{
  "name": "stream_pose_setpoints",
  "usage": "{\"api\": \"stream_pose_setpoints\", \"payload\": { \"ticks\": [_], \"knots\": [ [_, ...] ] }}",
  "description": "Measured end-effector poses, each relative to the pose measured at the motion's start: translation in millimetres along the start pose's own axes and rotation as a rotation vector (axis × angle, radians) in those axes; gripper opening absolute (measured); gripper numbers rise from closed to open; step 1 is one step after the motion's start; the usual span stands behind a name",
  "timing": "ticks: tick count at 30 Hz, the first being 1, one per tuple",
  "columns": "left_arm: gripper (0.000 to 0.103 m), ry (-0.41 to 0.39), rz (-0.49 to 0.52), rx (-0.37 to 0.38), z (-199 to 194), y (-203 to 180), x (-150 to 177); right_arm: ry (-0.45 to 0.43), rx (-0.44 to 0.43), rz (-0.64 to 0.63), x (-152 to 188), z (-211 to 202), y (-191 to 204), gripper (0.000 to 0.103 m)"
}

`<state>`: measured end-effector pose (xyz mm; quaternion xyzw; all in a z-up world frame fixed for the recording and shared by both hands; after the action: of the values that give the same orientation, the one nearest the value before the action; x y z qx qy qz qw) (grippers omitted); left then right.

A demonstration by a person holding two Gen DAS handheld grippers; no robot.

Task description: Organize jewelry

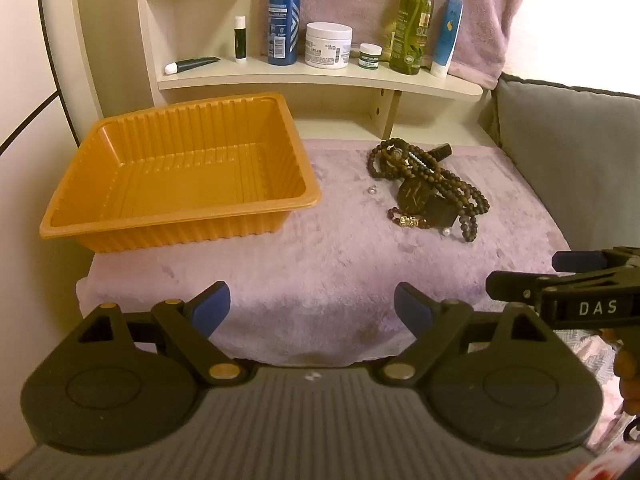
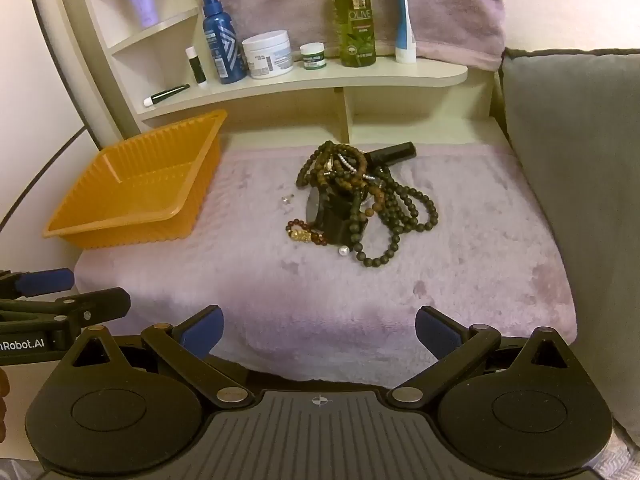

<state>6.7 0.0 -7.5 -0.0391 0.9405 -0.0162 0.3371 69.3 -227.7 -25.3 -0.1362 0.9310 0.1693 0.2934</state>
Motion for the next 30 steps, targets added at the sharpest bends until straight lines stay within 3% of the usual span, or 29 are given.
{"api": "stream_pose_setpoints", "payload": {
  "ticks": [30],
  "knots": [
    [0.088, -0.001, -0.004, 0.01, 1.7, -3.3, 1.8, -0.002, 0.003, -0.002, -0.5, -1.2, 1.0, 0.102]
  ]
}}
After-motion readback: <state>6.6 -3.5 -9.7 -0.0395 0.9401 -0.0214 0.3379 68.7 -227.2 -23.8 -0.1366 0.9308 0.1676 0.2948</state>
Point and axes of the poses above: each gripper's, at about its wrist camera, not at the fingertips, and z roughly the way its jaws point, y to its left, x to its underside, the point moved 1 cm from there along z, roughly the way its jaws point, and after that the axes turned 2 degrees about y, right-handed, at the moved point
